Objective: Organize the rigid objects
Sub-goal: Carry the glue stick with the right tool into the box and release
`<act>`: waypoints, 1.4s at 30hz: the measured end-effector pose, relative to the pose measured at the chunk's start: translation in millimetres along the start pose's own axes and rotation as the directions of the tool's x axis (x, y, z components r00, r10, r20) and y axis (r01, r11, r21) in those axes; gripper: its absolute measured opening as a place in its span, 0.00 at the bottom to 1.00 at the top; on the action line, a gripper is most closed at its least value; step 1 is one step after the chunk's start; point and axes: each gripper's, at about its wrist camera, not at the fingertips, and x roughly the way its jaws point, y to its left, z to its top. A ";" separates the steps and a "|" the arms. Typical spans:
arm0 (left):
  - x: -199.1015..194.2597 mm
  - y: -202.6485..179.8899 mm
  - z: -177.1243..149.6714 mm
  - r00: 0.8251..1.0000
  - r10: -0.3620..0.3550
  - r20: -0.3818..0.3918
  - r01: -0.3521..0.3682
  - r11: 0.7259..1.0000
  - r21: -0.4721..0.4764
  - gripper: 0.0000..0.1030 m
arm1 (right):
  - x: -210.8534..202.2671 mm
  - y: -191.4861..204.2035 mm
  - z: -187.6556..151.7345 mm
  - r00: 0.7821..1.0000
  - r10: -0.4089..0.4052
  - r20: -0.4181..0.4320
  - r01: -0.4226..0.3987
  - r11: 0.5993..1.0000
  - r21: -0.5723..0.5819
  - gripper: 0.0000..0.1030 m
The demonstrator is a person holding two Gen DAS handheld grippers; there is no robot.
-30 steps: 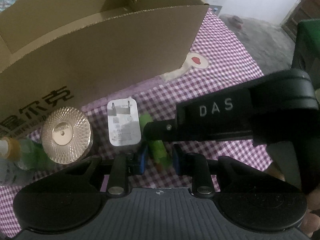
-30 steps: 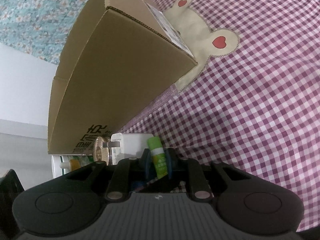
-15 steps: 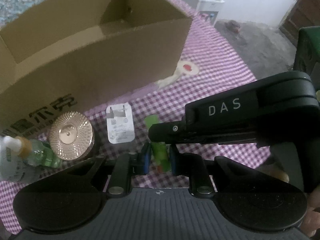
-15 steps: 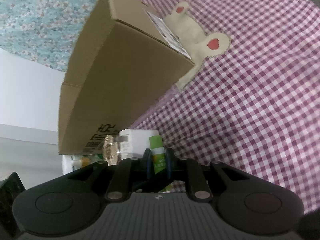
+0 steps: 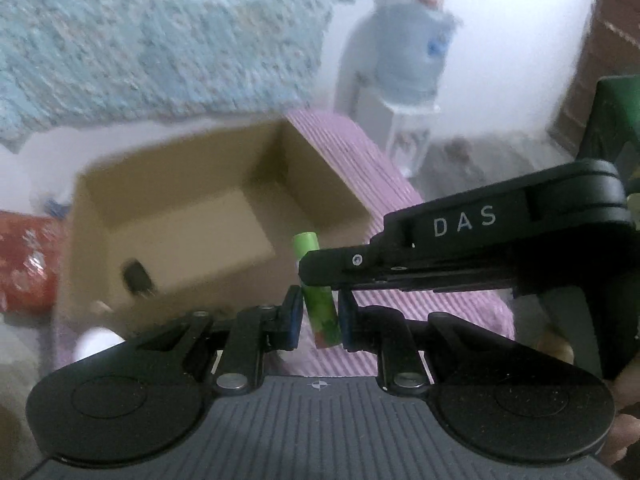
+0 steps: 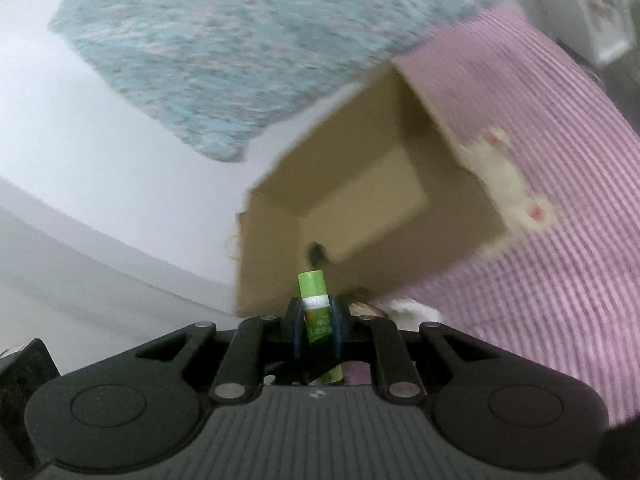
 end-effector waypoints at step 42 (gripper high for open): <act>5.9 126.6 77.5 0.978 0.183 -0.101 -0.203 0.948 -0.246 0.47 | 144.7 47.1 120.2 0.950 0.210 -0.231 -0.189 0.976 0.109 0.18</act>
